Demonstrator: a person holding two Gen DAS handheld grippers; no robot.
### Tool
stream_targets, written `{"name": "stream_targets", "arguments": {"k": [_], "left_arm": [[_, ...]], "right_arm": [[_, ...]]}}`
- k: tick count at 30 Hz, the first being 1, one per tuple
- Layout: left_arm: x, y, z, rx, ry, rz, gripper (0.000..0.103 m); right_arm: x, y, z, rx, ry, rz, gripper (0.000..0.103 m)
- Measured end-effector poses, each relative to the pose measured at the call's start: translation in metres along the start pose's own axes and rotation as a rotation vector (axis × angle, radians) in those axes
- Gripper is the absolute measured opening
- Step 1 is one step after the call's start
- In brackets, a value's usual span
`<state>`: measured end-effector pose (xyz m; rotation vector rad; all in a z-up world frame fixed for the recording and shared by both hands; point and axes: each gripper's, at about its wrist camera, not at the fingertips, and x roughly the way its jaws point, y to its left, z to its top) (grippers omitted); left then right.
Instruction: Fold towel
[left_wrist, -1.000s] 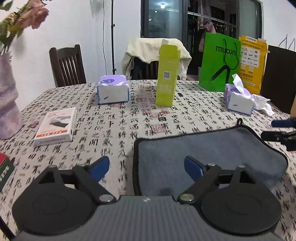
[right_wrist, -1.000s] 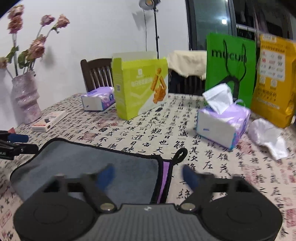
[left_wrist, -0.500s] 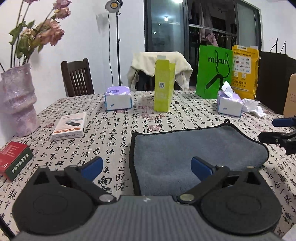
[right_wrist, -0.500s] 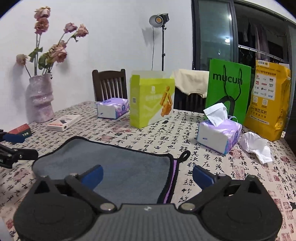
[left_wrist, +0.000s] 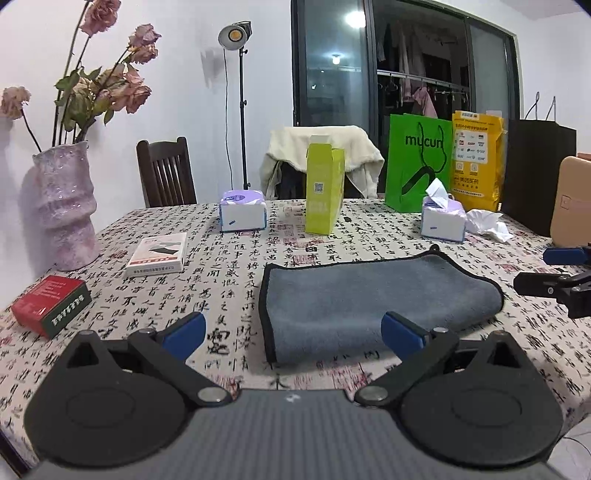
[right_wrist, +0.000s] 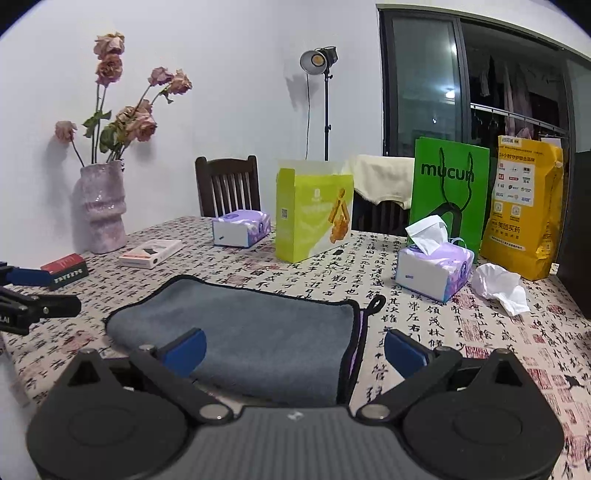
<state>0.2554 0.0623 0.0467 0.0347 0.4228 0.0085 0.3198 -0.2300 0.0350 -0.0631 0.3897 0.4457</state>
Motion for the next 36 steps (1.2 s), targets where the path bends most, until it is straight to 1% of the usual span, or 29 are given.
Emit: {"name": "stream_targets", "arguments": {"k": [4, 7, 17, 29, 36], "left_arm": [[-0.017, -0.003, -0.010, 0.005, -0.025, 0.002, 0.103], [-0.028, -0.003, -0.019, -0.010, -0.042, 0.006, 0.103], [-0.061, -0.013, -0.050, -0.010, -0.056, 0.011, 0.103], [-0.101, -0.022, -0.063, -0.006, -0.115, 0.007, 0.103], [-0.132, -0.032, -0.082, -0.005, -0.150, 0.020, 0.103]], "right_arm": [[-0.017, 0.008, -0.011, -0.002, -0.019, 0.004, 0.103], [-0.027, 0.015, -0.018, -0.009, -0.027, 0.008, 0.103], [-0.061, 0.031, -0.048, -0.022, -0.043, 0.030, 0.103], [-0.101, 0.043, -0.062, -0.041, -0.074, 0.041, 0.103], [-0.131, 0.049, -0.077, -0.044, -0.074, 0.039, 0.103]]}}
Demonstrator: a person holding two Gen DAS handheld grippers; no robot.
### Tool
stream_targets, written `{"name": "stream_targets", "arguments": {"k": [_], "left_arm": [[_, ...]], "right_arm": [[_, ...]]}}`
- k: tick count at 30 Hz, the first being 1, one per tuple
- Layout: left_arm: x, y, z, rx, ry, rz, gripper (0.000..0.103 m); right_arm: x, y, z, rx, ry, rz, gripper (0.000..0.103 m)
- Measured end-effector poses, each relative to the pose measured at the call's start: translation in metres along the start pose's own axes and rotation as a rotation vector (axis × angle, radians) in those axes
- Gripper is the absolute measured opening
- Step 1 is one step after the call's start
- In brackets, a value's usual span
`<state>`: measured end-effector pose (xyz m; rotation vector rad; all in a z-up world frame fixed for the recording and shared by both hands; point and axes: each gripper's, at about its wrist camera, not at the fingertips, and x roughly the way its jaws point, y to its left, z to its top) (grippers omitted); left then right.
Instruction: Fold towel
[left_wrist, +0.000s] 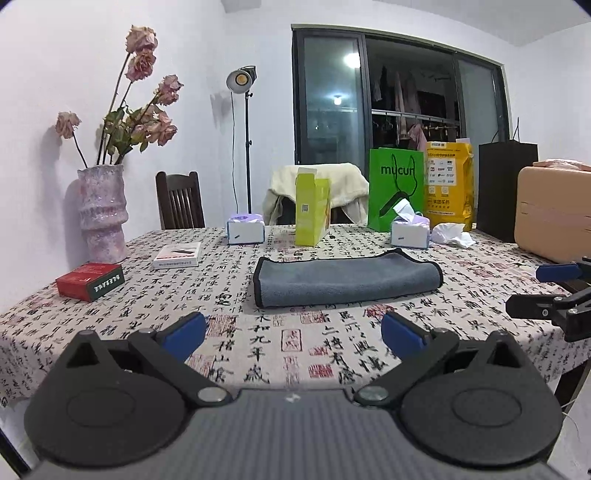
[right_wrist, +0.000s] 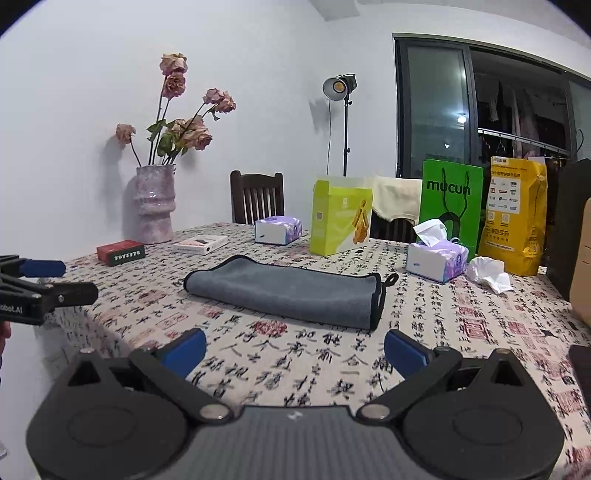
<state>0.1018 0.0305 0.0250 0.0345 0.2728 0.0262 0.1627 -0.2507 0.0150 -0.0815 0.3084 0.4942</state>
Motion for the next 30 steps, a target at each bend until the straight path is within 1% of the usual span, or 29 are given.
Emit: {"name": "stream_targets", "arguments": {"k": [4, 11, 13, 17, 21, 26, 30], "left_arm": [[-0.019, -0.001, -0.009, -0.009, -0.011, 0.008, 0.103], [-0.047, -0.006, -0.023, -0.004, -0.012, -0.020, 0.103], [-0.055, -0.007, -0.026, -0.002, -0.013, -0.017, 0.103], [-0.071, -0.005, -0.029, -0.034, -0.002, -0.026, 0.103], [-0.081, -0.012, -0.032, -0.007, -0.004, -0.049, 0.103], [-0.084, -0.017, -0.033, -0.034, -0.002, -0.050, 0.103], [-0.089, -0.019, -0.034, -0.027, -0.011, -0.051, 0.103]], "right_arm": [[-0.018, 0.009, -0.009, 0.002, 0.001, 0.020, 0.103], [-0.051, 0.030, -0.016, -0.003, -0.012, 0.045, 0.103], [-0.059, 0.034, -0.017, 0.004, -0.018, 0.047, 0.103], [-0.073, 0.045, -0.019, -0.028, -0.016, 0.066, 0.103], [-0.080, 0.053, -0.025, -0.043, 0.003, 0.075, 0.103], [-0.082, 0.063, -0.035, -0.052, 0.021, 0.080, 0.103], [-0.085, 0.068, -0.039, -0.046, 0.018, 0.083, 0.103]]}}
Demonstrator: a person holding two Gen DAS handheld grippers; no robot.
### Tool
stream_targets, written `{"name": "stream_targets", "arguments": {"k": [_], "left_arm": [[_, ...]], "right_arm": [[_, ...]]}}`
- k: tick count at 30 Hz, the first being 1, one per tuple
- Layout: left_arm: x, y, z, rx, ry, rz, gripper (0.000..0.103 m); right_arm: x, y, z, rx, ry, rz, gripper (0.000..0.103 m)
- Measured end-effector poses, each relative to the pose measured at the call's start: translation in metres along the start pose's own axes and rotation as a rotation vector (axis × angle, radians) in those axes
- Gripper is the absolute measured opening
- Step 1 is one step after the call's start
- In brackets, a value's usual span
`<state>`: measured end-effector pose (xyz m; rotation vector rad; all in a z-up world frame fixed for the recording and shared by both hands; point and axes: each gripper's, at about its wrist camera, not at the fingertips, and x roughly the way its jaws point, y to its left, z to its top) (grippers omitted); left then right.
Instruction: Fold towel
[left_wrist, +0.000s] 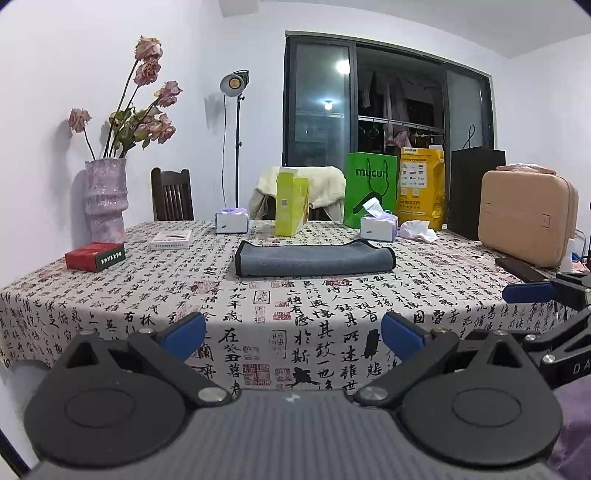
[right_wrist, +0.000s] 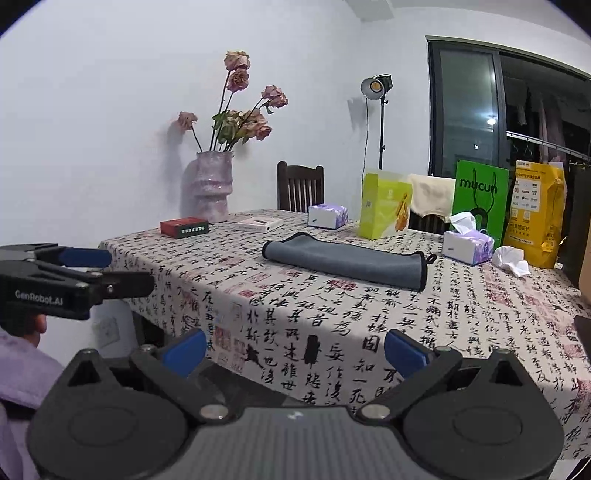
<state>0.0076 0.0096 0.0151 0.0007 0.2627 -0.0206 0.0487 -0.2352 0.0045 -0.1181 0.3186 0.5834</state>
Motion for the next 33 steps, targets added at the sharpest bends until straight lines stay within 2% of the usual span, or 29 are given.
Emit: {"name": "stream_targets", "arguments": {"k": [5, 33], "left_arm": [[-0.0008, 0.0001, 0.0006, 0.007, -0.002, -0.001, 0.103], [-0.0062, -0.0060, 0.0004, 0.043, -0.022, -0.007, 0.103]], "right_arm": [[-0.0041, -0.0036, 0.0006, 0.012, -0.021, -0.031, 0.103], [-0.0054, -0.0015, -0.0021, 0.012, -0.020, -0.038, 0.103]]}}
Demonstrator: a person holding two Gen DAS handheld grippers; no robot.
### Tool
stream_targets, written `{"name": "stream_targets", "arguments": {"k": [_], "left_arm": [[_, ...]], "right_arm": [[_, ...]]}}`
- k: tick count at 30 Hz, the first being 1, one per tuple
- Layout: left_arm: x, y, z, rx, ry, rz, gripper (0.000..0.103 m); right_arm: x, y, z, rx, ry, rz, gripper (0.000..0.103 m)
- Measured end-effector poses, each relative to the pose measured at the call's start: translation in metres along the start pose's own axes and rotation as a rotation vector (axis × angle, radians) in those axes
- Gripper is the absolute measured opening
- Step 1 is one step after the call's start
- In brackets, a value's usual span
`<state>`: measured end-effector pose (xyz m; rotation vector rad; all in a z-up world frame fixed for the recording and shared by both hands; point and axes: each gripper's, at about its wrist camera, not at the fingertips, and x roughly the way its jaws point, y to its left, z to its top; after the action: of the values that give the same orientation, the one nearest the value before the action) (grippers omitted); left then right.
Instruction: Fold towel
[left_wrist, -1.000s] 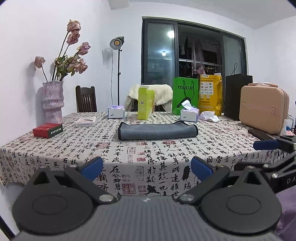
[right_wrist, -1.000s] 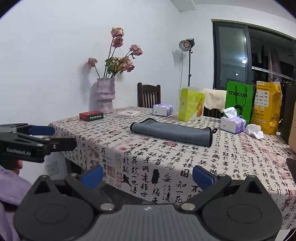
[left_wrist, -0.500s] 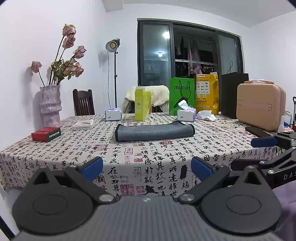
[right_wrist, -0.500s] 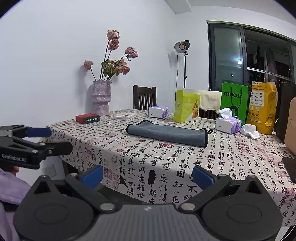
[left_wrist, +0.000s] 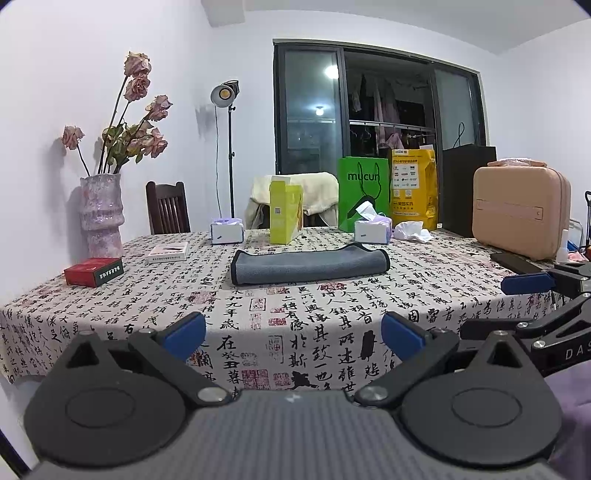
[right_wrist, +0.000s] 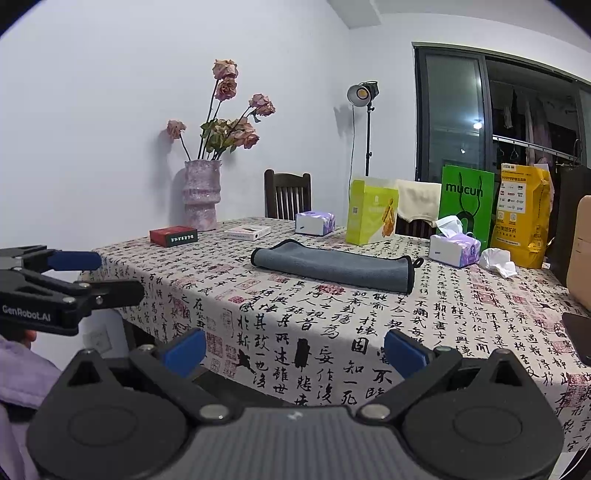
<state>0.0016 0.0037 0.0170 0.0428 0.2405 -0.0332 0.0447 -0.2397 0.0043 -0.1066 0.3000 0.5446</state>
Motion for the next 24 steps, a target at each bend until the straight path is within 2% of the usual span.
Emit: {"name": "stream_targets", "arguments": {"k": [24], "left_arm": [[0.0015, 0.0022, 0.0020, 0.004, -0.005, 0.000, 0.103]], "right_arm": [[-0.0012, 0.0013, -0.0006, -0.001, -0.007, -0.011, 0.103]]}}
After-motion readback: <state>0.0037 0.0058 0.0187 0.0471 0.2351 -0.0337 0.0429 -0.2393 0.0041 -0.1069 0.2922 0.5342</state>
